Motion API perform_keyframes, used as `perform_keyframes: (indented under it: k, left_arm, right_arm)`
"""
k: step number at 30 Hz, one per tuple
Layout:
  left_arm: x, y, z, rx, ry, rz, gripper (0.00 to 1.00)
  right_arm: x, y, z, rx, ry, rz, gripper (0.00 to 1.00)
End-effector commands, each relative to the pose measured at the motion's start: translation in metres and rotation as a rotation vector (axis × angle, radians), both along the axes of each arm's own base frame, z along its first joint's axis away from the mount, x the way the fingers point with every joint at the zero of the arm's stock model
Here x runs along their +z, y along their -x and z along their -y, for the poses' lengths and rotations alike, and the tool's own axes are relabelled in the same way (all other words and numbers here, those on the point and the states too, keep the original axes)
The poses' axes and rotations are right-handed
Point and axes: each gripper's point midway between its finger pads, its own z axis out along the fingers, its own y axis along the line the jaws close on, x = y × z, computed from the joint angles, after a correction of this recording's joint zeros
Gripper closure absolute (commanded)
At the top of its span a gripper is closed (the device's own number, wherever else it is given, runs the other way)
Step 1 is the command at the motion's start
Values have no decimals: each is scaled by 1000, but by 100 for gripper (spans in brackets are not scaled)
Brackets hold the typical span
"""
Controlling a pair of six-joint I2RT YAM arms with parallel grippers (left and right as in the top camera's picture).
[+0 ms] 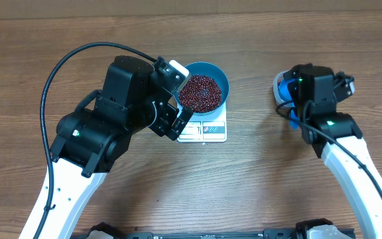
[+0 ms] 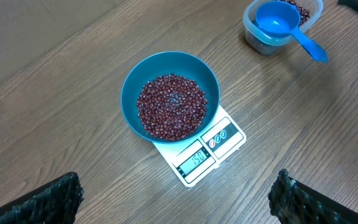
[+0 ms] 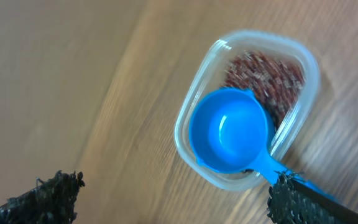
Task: Scoop item into bowl and weigh 150g on scale
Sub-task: 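Open the right gripper to release the scoop and pull back right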
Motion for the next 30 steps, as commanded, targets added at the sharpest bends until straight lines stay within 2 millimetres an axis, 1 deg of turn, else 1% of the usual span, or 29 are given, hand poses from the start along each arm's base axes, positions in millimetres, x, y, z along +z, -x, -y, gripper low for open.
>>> perform_keyframes:
  k: [1,3,6,10,12,16,18,20,21,23,25,27,29,30]
  left_arm:
    - [7,-1,3,-4,25,6,0]
    - [7,-1,3,-4,25,6,0]
    - [7,-1,3,-4,25,6,1]
    - [7,-1,3,-4,25,6,1]
    - [7,-1,3,-4,25,6,0]
    - [7,-1,3,-4,25,6,0]
    - [7,-1,3,-4,25,6,0]
    - [7,-1,3,-4,25,6,1]
    - [7,-1,3,-4,25,6,0]
    - [7,-1,3,-4,25,6,1]
    - [7,-1,3,-4,25,6,0]
    - [7,-1,3,-4,25,6,0]
    - [7,-1,3,-4,25,6,0]
    - [7,-1,3,-4,25,6,0]
  right_arm:
    - [34,0,-11,323,281,-10,0]
    - [35,7,-9,369,325,-57,0]
    - [30,24,-3,433,376,-171,0]
    - [29,47,3,513,359,-285,0]
    - [33,57,3,555,324,-313,0]
    - [46,77,1,668,261,-353,0]
    - [51,88,4,690,250,-393,0]
    - [53,99,9,718,256,-445,2]
    - [55,108,11,755,270,-484,4]
    - [55,118,15,801,311,-537,4]
    - [55,122,23,817,368,-574,4]
    - [56,119,31,803,422,-587,4]
    - [62,107,38,768,471,-554,0]
    - [65,101,39,760,483,-530,0]
